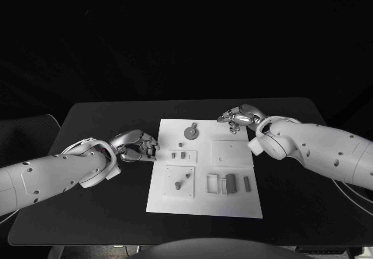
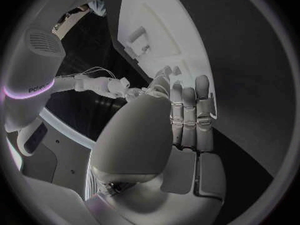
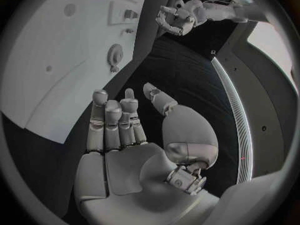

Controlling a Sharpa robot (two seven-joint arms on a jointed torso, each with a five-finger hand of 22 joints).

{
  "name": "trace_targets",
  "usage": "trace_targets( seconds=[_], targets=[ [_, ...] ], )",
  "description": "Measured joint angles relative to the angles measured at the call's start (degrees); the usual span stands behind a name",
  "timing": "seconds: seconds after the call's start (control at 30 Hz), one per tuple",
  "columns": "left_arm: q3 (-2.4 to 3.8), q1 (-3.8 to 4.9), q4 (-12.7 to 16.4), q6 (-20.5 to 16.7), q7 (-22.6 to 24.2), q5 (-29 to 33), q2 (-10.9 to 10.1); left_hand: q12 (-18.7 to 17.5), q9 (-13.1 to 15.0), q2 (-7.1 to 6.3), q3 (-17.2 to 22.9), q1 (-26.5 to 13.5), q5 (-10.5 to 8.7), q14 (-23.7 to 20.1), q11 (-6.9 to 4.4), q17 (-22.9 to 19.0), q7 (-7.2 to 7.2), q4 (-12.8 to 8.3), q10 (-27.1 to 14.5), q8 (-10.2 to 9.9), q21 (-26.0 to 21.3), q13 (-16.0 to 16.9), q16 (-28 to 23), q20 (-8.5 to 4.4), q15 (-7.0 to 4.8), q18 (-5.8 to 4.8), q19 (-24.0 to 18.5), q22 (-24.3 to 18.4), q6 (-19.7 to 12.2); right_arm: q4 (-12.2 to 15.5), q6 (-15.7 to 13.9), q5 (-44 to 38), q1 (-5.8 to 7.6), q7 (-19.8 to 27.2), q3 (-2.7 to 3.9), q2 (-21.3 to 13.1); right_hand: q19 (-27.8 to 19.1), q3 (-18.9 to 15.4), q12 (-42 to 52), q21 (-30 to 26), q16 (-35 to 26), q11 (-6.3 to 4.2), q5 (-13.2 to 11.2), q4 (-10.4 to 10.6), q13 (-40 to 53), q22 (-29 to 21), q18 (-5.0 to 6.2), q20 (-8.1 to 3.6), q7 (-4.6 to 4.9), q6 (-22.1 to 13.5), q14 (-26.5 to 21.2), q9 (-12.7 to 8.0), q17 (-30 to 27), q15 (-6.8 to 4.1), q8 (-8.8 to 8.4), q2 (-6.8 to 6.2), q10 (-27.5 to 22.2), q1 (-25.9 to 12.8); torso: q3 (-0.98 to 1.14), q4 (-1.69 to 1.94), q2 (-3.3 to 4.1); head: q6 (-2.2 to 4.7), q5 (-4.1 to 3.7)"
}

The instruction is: Assemble the parts on the task board

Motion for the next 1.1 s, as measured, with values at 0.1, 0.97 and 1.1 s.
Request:
trace_targets(
  seconds=[0.1,0.97,1.1],
  targets=[
    [0.0,0.6,-3.8,1.3,-0.1,2.0,1.1,-1.4,0.1,0.22,-3.9,-3.3,-0.14,-0.1,0.0,-0.2,0.3,-0.3,0.0,0.0,-1.0,-1.2,-0.7,0.0,0.09,0.0,0.0,-0.4,-0.3,1.6,-0.4,-0.8,-0.54,1.1,-0.52,-1.7,0.0,0.0,0.0,0.0,0.0,0.0,0.0,-0.5,0.0,0.0,0.0,0.0,0.01,0.0,0.0,0.1,0.0,0.01,0.0,0.15,0.0,0.6,-0.01,-0.08,-0.07,0.44,-0.3],
    [0.01,6.39,-2.8,2.5,-2.0,23.4,1.9,-6.9,0.1,7.77,-8.9,-15.7,0.76,-1.8,1.72,-2.9,1.56,0.1,-1.3,0.5,-7.5,-7.2,-6.7,2.24,2.45,0.1,-1.8,-4.3,-3.3,19.5,6.7,-11.5,-0.88,-11.2,-5.51,-18.5,-3.2,-6.3,-2.0,-2.0,-2.4,0.27,-1.5,2.5,-2.3,-0.2,-0.03,1.52,1.32,-2.1,-2.4,0.7,-1.8,0.58,0.31,-2.12,-1.7,-2.4,0.31,-0.99,-1.46,0.76,-1.39],
    [-0.01,6.36,-2.3,2.3,-2.9,24.7,2.1,-7.2,-0.1,8.41,-7.8,-18.6,1.13,-1.7,1.7,-2.9,1.4,0.1,-1.3,0.5,-7.8,-7.6,-7.1,2.25,2.34,0.1,-1.8,-4.5,-3.5,21.9,9.7,-13.5,0.38,-17.2,-5.66,-19.3,-0.7,-6.7,-2.0,-1.3,-2.0,-0.45,-1.3,3.3,-2.8,-0.3,0.03,0.78,0.67,-0.6,-0.2,0.9,-2.3,-0.05,0.88,-2.13,0.5,-3.2,0.32,-1.53,-2.03,0.36,-1.48]
  ],
)
